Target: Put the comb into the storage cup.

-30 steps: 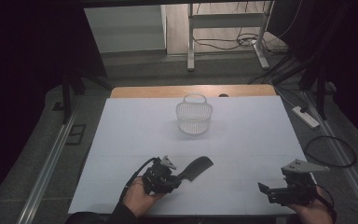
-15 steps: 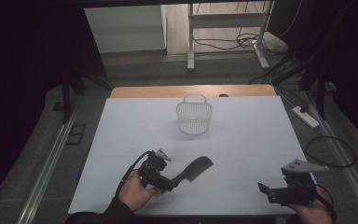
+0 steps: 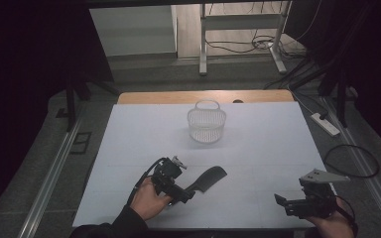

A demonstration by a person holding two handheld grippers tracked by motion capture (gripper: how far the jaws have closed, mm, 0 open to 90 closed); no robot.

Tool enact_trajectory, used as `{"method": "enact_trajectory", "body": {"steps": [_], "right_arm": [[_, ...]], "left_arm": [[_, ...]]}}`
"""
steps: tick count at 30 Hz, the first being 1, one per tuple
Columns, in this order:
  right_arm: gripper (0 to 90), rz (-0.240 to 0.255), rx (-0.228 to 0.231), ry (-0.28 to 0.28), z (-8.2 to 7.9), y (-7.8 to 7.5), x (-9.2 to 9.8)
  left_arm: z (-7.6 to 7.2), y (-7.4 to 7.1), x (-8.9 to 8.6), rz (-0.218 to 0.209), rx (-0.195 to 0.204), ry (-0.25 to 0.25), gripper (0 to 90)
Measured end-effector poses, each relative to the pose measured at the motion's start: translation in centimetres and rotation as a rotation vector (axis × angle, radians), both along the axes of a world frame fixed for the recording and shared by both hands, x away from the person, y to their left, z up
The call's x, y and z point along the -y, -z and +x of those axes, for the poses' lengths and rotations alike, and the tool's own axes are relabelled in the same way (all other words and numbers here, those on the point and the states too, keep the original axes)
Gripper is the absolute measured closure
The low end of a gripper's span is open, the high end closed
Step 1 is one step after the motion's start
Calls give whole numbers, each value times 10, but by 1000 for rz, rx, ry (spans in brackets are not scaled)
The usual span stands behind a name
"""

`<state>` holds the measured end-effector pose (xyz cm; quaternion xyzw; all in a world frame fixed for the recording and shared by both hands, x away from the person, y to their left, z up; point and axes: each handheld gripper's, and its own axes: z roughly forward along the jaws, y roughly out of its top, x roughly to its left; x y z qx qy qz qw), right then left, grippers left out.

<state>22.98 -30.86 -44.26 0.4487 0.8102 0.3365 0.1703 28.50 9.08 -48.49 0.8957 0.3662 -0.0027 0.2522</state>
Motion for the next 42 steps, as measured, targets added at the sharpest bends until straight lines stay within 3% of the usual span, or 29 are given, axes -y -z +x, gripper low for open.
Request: {"method": "enact_trajectory", "body": {"steps": [9,20,24,32,35,40,42], "right_arm": [[10,1,-2,-2,0,0,0],[10,2,-4,-5,0,0,0],[10,2,-4,-7,0,0,0],[10,2,-2,-9,0,0,0],[10,2,-3,-9,0,0,0],[10,1,-3,-10,0,0,0],[10,1,-3,-10,0,0,0]], "left_arm": [[4,13,9,48,-23,5,0],[1,33,27,166,-34,30,0],[-2,36,32,212,1,36,0],[-3,36,32,210,3,31,0],[-3,34,32,211,0,35,27],[-5,27,28,197,10,39,322],[-7,25,27,193,19,41,375]]}}
